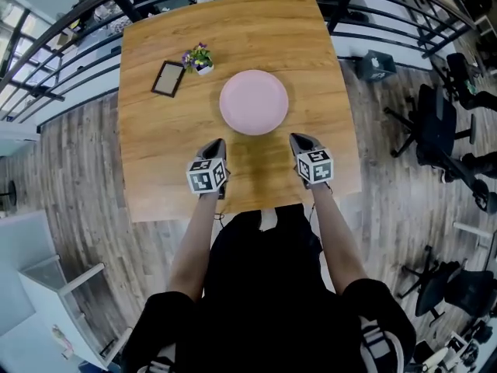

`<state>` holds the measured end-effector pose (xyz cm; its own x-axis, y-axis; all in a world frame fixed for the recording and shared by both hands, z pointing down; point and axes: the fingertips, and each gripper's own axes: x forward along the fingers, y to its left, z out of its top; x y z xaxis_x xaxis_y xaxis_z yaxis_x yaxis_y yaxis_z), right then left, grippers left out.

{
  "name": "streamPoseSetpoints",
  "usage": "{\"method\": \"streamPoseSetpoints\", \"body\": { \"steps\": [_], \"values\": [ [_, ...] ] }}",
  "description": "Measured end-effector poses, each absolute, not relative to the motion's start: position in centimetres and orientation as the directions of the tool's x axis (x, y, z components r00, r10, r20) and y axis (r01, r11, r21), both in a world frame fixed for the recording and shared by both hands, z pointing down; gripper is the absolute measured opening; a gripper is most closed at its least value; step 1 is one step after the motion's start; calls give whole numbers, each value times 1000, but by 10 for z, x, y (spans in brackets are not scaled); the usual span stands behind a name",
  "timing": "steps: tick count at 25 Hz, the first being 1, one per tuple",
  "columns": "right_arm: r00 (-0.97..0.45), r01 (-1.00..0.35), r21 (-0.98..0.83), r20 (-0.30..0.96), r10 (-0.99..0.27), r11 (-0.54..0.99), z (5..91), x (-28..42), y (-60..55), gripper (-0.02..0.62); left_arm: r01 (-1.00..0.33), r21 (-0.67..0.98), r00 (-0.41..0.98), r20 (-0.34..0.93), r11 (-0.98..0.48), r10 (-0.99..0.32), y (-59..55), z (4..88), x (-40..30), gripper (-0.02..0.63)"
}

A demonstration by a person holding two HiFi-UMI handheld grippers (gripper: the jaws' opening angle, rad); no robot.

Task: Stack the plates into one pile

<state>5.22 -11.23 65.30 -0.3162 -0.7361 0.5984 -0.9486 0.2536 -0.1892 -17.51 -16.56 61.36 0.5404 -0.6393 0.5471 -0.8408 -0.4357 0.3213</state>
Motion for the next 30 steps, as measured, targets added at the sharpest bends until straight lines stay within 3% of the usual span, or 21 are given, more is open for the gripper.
{"method": "streamPoseSetpoints", "body": {
  "steps": [30],
  "values": [
    [-248, -968, -126, 576, -779, 215, 628, 28, -63, 8, -766, 311, 636, 498, -563, -589, -137, 595, -184, 26]
  ]
}}
